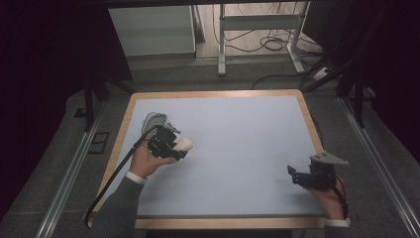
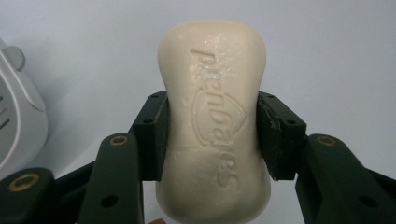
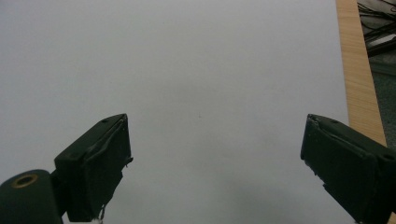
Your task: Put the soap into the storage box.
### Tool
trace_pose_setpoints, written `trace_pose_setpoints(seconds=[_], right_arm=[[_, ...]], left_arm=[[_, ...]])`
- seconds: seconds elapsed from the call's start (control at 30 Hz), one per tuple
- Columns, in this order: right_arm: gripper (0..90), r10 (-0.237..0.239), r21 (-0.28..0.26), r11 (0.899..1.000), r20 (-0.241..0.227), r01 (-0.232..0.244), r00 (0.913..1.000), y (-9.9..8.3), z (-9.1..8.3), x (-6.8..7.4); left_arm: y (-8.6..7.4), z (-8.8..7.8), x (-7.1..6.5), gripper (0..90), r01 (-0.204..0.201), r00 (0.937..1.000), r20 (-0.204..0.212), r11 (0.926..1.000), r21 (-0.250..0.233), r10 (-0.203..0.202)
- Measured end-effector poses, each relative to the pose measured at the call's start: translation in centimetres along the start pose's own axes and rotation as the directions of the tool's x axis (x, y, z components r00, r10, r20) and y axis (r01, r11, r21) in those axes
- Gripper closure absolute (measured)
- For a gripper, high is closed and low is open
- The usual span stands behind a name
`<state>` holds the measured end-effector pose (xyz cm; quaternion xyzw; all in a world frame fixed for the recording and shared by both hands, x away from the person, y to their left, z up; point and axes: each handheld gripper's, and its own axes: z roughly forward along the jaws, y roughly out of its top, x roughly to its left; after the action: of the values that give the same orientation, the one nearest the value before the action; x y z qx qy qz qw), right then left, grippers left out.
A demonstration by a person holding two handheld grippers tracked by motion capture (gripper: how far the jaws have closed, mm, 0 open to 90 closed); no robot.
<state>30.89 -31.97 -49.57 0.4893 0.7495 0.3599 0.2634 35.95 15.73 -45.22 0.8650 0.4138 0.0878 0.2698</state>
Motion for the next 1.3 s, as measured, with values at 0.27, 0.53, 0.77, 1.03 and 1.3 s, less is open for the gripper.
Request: trace_pose_setpoints(seconds=[0.27, 0.53, 0.77, 1.03, 1.3], right_arm=[[8.2, -0.004, 0.004, 1.0, 0.001, 0.004, 1.0, -0.1, 0.1, 0.1], [8.2, -0.008, 0.008, 1.0, 0.0, 0.008, 1.0, 0.0, 0.1, 0.1], [8.2, -0.009, 0.011, 1.0, -0.001, 0.009, 1.0, 0.0, 0.2, 0.2], [8.2, -0.008, 0.018, 1.0, 0.004, 0.008, 1.0, -0.1, 0.3, 0.2], [8.2, -0.003, 0.019, 1.0, 0.007, 0.003, 1.0, -0.1, 0.3, 0.1]], left_arm=[[0.3, -0.4, 0.5, 49.5, 0.004, 1.0, -0.001, 1.0, -0.004, -0.004], [0.3, -0.5, 0.9, 49.5, 0.01, 0.9999, -0.011, 1.0, 0.0, -0.01], [0.4, -1.0, 2.0, 49.5, 0.026, 0.9993, -0.028, 0.9997, 0.002, -0.026], [0.5, -1.2, 3.2, 49.5, 0.051, 0.9978, -0.043, 0.9987, -0.002, -0.051], [0.7, -1.3, 4.1, 49.5, 0.07, 0.9961, -0.055, 0.9976, 0.002, -0.069]])
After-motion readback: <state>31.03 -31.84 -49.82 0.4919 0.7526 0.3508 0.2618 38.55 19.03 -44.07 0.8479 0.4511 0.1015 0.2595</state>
